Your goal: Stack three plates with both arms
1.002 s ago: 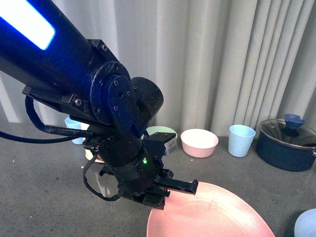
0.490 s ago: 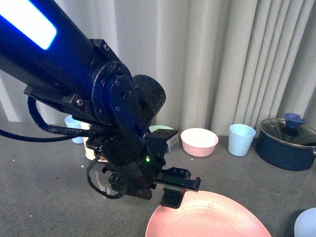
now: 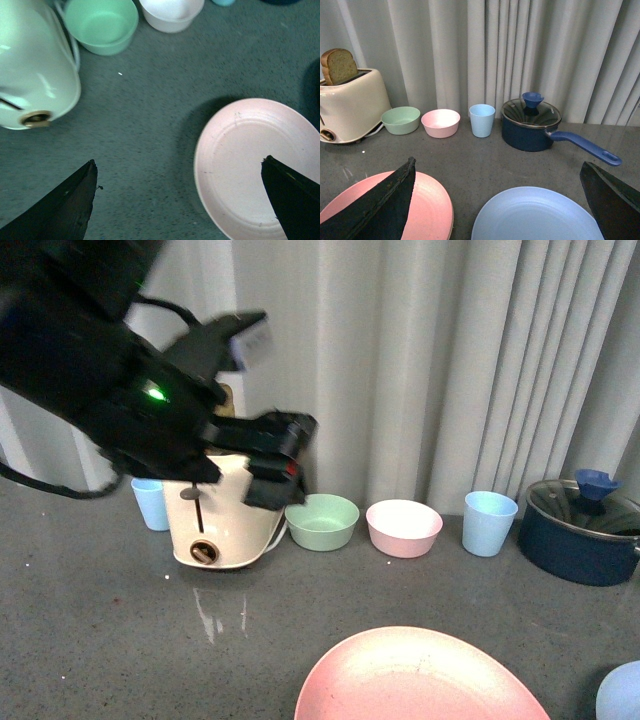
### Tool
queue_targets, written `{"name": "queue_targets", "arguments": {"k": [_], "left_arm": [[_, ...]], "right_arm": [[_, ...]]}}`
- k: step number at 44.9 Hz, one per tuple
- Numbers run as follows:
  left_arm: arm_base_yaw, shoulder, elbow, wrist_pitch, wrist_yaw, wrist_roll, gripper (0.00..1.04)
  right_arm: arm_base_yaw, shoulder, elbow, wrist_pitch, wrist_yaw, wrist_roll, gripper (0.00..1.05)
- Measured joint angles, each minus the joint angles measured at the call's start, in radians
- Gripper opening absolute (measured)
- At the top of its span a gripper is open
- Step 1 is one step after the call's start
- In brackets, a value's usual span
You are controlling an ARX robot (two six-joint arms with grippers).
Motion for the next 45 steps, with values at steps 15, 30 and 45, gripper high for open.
{"name": "queue_targets", "arguments": {"k": [15, 30, 45], "left_arm": [[0.170, -0.421, -0.285, 0.000, 0.121, 0.097, 0.98], [0.302, -0.853, -0.905, 0.750, -0.195, -0.111, 0.33], [0.300, -1.035, -1.104, 0.753, -0.188, -0.123, 0.04]], "right_arm": [[0.000, 0.000, 0.000, 0.000, 0.000, 0.000, 0.97], [0.000, 0.000, 0.000, 0.000, 0.000, 0.000, 0.97], [0.000, 0.000, 0.000, 0.000, 0.000, 0.000, 0.97]]}}
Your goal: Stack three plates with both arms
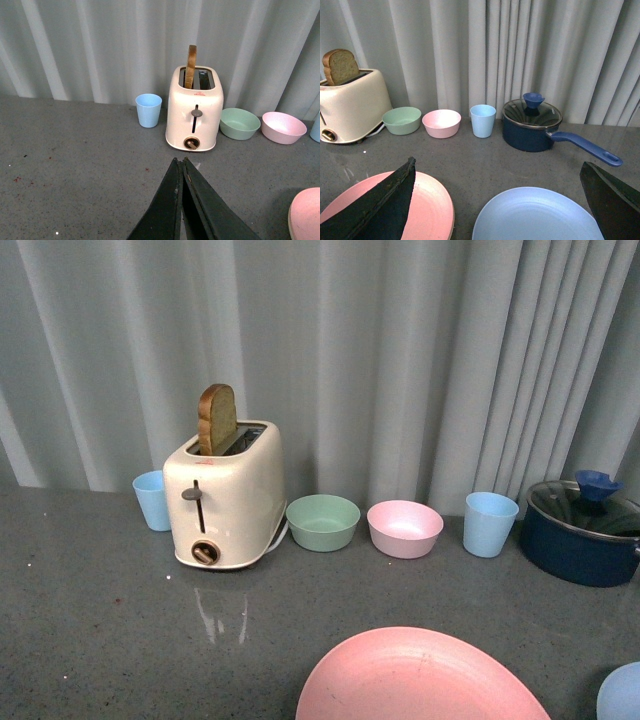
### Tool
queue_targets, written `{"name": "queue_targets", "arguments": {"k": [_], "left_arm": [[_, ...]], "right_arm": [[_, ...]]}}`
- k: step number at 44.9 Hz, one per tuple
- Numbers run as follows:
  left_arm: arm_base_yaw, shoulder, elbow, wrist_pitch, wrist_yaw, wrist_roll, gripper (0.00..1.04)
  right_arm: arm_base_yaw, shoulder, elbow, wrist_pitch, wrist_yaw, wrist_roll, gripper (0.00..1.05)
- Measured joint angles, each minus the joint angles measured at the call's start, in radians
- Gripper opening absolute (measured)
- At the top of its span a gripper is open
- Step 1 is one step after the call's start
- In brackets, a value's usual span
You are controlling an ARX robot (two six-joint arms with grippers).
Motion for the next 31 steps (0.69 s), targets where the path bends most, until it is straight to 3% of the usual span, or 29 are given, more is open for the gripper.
{"name": "queue_targets", "arguments": {"k": [31], "left_arm": [[0.000, -0.295, -0.123, -0.149, 0.000, -0.002, 0.04]], "right_arm": [[0.000, 0.000, 0.000, 0.000, 0.000, 0.000, 0.97]]}}
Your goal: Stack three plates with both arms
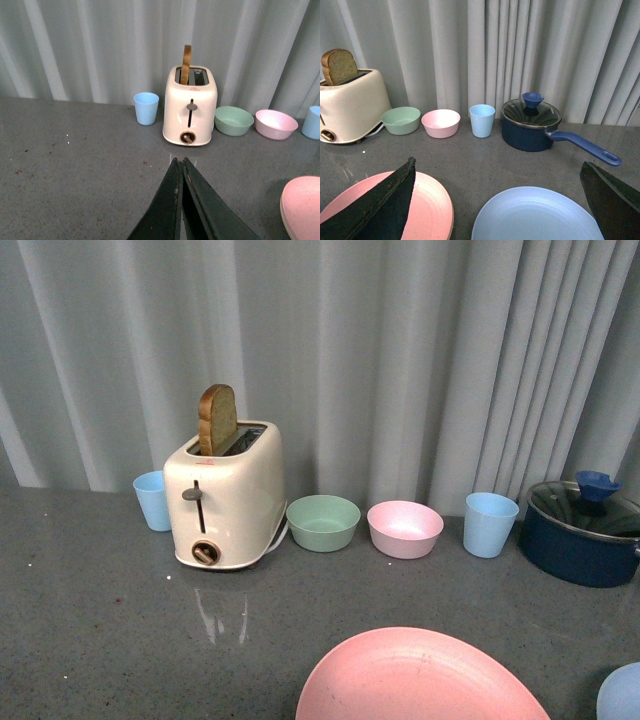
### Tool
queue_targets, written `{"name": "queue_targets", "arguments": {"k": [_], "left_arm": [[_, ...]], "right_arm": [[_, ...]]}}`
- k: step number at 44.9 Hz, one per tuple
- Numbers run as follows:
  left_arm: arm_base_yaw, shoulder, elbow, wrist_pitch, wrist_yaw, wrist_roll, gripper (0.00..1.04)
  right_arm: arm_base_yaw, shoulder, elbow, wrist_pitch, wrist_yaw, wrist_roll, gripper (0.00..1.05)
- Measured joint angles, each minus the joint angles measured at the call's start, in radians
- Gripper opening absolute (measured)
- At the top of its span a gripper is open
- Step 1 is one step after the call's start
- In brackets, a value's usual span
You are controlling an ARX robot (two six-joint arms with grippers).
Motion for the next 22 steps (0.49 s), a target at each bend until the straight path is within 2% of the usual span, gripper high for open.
{"name": "queue_targets", "arguments": {"k": [22], "left_arm": [[0.000, -0.187, 0.000, -0.173, 0.000, 0.000, 0.04]], "right_arm": [[0.000, 0.000, 0.000, 0.000, 0.000, 0.000, 0.97]]}}
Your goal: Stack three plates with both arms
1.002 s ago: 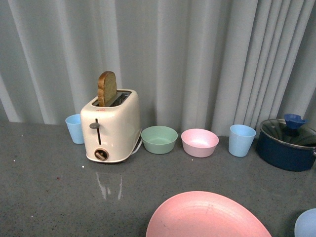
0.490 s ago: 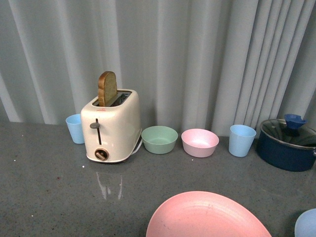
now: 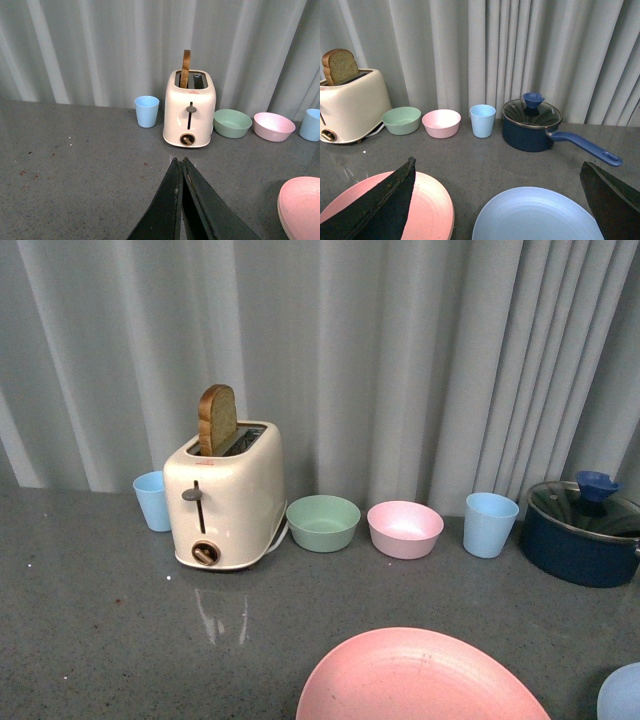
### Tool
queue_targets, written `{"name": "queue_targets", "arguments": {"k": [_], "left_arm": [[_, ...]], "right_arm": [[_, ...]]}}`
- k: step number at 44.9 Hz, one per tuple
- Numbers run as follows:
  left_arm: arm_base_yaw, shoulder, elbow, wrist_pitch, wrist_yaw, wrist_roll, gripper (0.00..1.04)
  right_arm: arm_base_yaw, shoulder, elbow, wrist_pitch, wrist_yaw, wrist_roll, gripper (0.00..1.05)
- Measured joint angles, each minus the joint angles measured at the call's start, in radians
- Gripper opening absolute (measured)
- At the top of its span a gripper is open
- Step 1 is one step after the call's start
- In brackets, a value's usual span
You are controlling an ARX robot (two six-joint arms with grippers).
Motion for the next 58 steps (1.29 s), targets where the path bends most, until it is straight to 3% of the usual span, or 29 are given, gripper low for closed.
{"name": "queue_targets", "arguments": {"k": [12, 18, 34, 45, 54, 56, 58], "left_arm": [[0.000, -0.062, 0.000, -0.062, 0.000, 0.000, 0.04], [0.000, -0.193, 0.000, -0.220, 0.000, 0.000, 0.04], [0.000, -0.221, 0.000, -0.228, 0.000, -0.002, 0.04], [0.000, -0.221, 0.000, -0.228, 0.000, -0.001, 0.58], [0.000, -0.221, 0.000, -0.228, 0.000, -0.001, 0.93], [0.000, -0.221, 0.000, -0.228, 0.000, 0.000, 1.00], [0.000, -0.221, 0.000, -0.228, 0.000, -0.001, 0.97]], "right_arm": [[0.000, 0.000, 0.000, 0.000, 0.000, 0.000, 0.97], [0.000, 0.000, 0.000, 0.000, 0.000, 0.000, 0.97], [0.000, 0.000, 0.000, 0.000, 0.000, 0.000, 0.97], [0.000, 0.000, 0.000, 0.000, 0.000, 0.000, 0.97], [0.000, 0.000, 0.000, 0.000, 0.000, 0.000, 0.97], [0.000, 0.000, 0.000, 0.000, 0.000, 0.000, 0.97], [0.008, 0.006, 0.000, 0.007, 0.034, -0.010, 0.97]]}}
